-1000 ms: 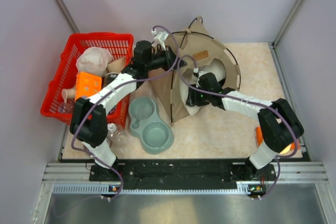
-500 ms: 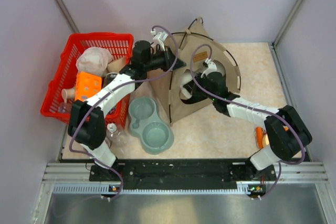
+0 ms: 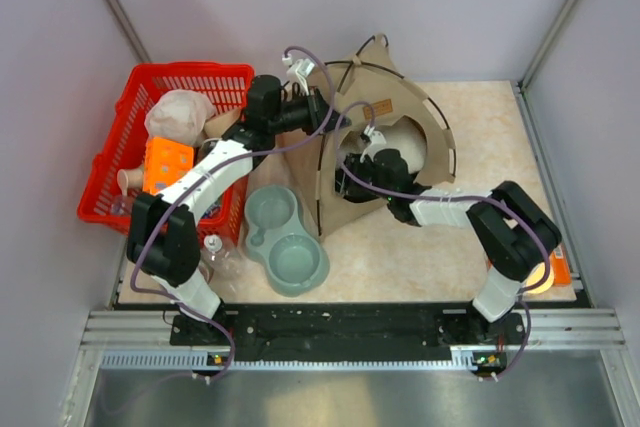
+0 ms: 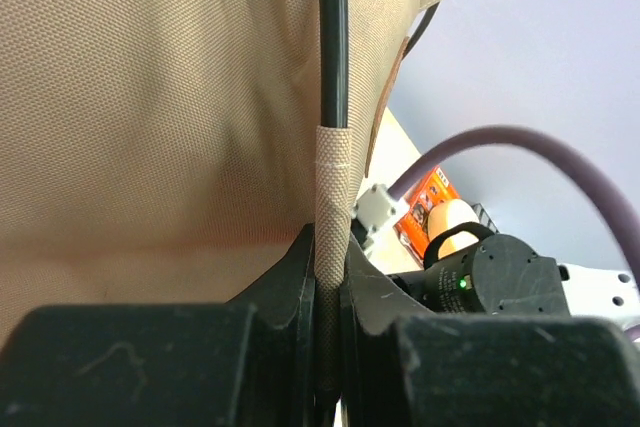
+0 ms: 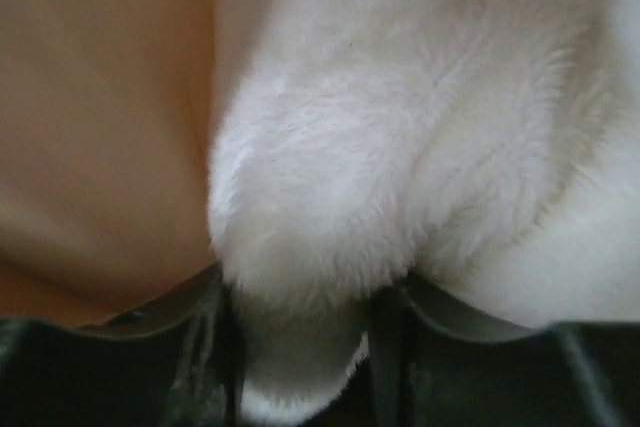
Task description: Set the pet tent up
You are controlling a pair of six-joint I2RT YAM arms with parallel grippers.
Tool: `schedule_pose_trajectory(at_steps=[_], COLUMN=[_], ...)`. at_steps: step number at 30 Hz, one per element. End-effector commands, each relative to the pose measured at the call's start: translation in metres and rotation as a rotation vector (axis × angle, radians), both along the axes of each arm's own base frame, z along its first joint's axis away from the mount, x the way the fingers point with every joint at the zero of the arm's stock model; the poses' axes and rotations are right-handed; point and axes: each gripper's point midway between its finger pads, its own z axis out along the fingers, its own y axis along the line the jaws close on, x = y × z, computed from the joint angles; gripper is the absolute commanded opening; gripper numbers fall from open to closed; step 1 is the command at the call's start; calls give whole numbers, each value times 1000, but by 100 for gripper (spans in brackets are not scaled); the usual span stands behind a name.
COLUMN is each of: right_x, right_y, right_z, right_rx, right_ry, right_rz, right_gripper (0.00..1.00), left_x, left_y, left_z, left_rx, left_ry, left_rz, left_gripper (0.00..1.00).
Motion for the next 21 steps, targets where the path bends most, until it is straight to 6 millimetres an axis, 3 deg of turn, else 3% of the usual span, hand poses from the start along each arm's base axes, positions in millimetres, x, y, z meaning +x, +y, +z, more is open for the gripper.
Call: schedule_pose_trajectory(at_steps=[1,4,9,16,21], right_x=[-16,-19,-16,-19,-20], right_y=[7,2,-24,-101,-142], right_z=[12,28,59,93,157], right_rx=[17,19,-51,-267,-280], right_ry=[-52,-44,-63,-115,-240], right_rz=[65,49,-58,-247,-278], right_gripper=[51,65,78,89,89], left_x=[-21,-18,-14,-10,-11], left_y=[-2,0,1,2,1], left_z=[30,30,30,33,39], left_rx=[-56,-62,-64,-52,-49], left_ry=[18,20,21,-7,-51], left_rz=[-75,-63,-55,-44,-66], left_gripper=[0,0,0,0,0])
